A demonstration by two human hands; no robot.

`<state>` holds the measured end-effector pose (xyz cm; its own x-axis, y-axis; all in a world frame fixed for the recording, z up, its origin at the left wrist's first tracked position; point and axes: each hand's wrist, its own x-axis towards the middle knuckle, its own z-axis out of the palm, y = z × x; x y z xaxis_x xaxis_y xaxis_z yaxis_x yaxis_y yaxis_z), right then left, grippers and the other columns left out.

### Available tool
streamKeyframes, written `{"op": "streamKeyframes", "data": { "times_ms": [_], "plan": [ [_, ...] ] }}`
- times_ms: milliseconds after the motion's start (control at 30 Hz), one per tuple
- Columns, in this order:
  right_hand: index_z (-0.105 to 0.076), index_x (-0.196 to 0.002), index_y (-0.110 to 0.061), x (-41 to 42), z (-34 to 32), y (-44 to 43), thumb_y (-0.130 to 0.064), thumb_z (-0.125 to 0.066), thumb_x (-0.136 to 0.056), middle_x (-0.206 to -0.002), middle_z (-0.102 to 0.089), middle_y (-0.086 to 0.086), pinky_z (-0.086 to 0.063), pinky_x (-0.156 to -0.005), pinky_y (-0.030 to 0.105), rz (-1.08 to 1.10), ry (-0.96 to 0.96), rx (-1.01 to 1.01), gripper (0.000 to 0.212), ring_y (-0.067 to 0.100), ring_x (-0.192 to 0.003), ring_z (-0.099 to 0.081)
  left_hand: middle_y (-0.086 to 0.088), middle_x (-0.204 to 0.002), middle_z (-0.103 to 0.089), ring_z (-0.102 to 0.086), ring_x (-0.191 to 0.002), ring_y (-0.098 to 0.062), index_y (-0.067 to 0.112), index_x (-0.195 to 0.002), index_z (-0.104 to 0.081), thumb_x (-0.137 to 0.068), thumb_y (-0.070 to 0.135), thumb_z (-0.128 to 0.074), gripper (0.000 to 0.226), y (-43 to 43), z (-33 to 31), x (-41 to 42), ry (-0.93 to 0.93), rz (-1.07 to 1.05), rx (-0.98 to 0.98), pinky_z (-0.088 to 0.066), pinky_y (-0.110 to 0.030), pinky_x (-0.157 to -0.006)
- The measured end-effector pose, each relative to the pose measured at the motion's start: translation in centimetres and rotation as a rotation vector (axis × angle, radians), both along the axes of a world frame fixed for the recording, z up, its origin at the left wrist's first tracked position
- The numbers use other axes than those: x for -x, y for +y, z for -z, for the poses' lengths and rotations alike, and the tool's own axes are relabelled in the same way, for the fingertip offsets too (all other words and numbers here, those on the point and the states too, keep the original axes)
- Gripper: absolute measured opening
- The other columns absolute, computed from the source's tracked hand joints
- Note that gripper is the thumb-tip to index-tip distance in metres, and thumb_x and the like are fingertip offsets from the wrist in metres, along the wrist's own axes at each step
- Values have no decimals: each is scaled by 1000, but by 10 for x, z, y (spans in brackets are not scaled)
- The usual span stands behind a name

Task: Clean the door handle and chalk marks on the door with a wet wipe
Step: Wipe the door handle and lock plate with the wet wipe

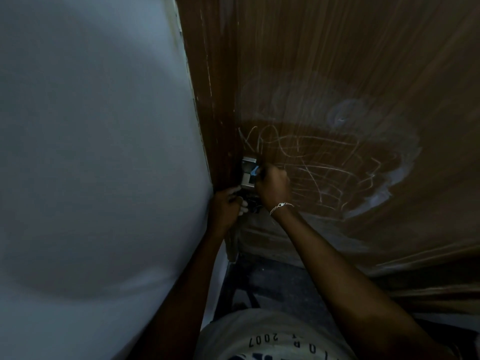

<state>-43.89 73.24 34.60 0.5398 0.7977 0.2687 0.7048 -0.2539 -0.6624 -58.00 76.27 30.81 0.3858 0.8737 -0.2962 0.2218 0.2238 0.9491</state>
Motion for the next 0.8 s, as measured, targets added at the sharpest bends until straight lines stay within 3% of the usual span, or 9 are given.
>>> {"op": "streamKeyframes", "data": {
  "times_ms": [133, 233, 333, 367, 467, 567, 733, 800],
  "plan": [
    [-64, -101, -13, 3, -5, -5, -3, -59, -89, -84, -70, 4, -55, -60, 29, -63, -44, -111, 16, 15, -70, -67, -4, -82, -68, -67, -68, -16, 8, -137, -54, -97, -1, -51, 41, 1, 0, 0, -2, 6, 25, -53, -23, -62],
    [-65, -101, -12, -2, -1, -6, -3, -61, -87, -84, -71, 7, -54, -61, 33, -80, -41, -20, 17, 22, -74, -68, -3, -80, -68, -67, -67, -15, 8, -138, -53, -98, -1, -51, 41, 1, 0, -1, -7, 5, 15, -53, -22, -62],
    [-68, -99, -10, -3, -6, -5, -1, -63, -86, -80, -71, 9, -40, -55, 19, -81, -64, -40, 17, 22, -70, -67, -4, -80, -68, -67, -66, -15, 7, -138, -53, -97, -1, -52, 41, 2, 2, -1, -16, -2, 26, -53, -21, -59],
    [-67, -100, -10, -1, -10, -6, -2, -62, -87, -80, -70, 8, -41, -54, 18, -101, -69, -72, 16, 19, -68, -66, -4, -80, -69, -68, -66, -16, 7, -137, -54, -97, -1, -52, 41, 2, 2, -1, -12, -5, 26, -53, -20, -58],
    [-65, -107, -10, 0, -13, -11, -3, -61, -89, -90, -70, 6, -55, -65, 27, -163, -88, -155, 20, 11, -74, -64, -5, -84, -69, -68, -69, -18, 10, -137, -54, -98, 1, -51, 39, 0, 1, 1, -6, -2, 18, -53, -19, -59],
    [-61, -125, -7, -1, -12, -18, -3, -59, -88, -110, -69, 12, -56, -80, 29, -240, -101, -117, 36, 19, -94, -67, -7, -85, -69, -69, -69, -18, 12, -136, -55, -98, 1, -52, 40, 0, 1, 1, 2, -6, 28, -54, -21, -60],
    [-69, -108, 0, 14, -2, -4, -2, -66, -82, -112, -63, 22, -53, -84, 40, -390, -243, 121, 26, 37, -96, -63, -5, -88, -71, -70, -68, -16, 9, -131, -60, -97, 2, -52, 36, -1, -4, 0, 50, 4, -9, -54, -18, -55],
    [-70, -105, -3, 16, 1, -2, -7, -67, -83, -120, -58, 22, -49, -89, 43, -382, -327, 150, 23, 39, -101, -58, -5, -95, -70, -72, -74, -21, 10, -127, -62, -97, 3, -52, 32, -2, -7, 0, 64, 1, -12, -57, -24, -62]
  ]
}}
